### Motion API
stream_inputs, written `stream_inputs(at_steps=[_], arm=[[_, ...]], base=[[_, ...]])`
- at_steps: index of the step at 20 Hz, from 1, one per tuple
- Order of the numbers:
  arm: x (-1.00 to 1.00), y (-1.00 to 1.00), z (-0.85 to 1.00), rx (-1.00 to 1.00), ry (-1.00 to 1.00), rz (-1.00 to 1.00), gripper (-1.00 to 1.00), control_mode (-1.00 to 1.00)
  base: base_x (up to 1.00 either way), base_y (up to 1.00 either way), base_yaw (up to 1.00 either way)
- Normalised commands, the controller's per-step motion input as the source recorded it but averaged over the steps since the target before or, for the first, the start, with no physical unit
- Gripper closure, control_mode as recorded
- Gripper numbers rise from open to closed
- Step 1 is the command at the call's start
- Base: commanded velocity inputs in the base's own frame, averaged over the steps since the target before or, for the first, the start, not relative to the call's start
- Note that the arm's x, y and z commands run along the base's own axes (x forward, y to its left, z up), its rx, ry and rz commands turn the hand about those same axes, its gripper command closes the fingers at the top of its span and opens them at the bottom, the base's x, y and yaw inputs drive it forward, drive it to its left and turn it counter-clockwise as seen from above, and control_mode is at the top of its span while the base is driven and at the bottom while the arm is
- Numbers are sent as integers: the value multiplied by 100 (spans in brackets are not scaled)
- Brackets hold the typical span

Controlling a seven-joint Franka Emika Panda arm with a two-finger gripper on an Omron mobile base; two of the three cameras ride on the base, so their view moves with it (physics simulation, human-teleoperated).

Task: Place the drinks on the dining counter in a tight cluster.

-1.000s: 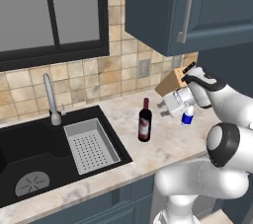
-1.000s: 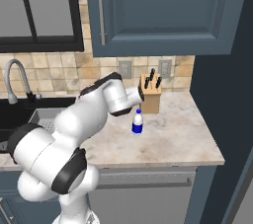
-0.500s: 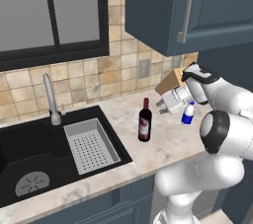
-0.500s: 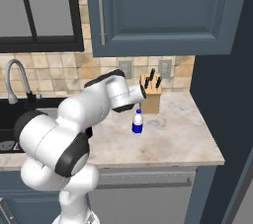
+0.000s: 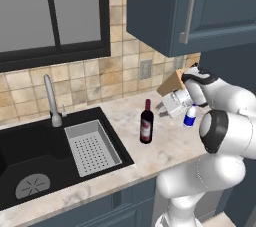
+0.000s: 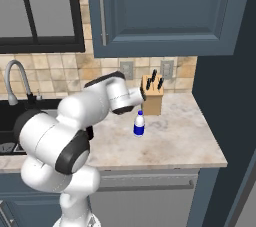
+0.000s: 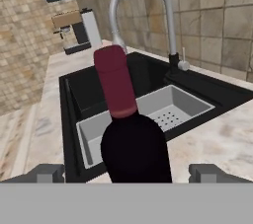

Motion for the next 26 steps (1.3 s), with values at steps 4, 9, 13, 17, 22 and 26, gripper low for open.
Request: stream_inputs(at_steps=[4,9,13,17,22,26], arm=[[0,16,-19,0,0,0,-100,-100],[0,11,-5,0,0,0,-100,-100],[0,8,0,0,0,0,-100,-100],[0,9,0,0,0,0,-100,-100],[0,9,0,0,0,0,-100,-100],[0,7,0,0,0,0,-100,-100]], base=[[0,0,0],[0,0,0],[0,0,0],[0,0,0],[0,0,0],[0,0,0]])
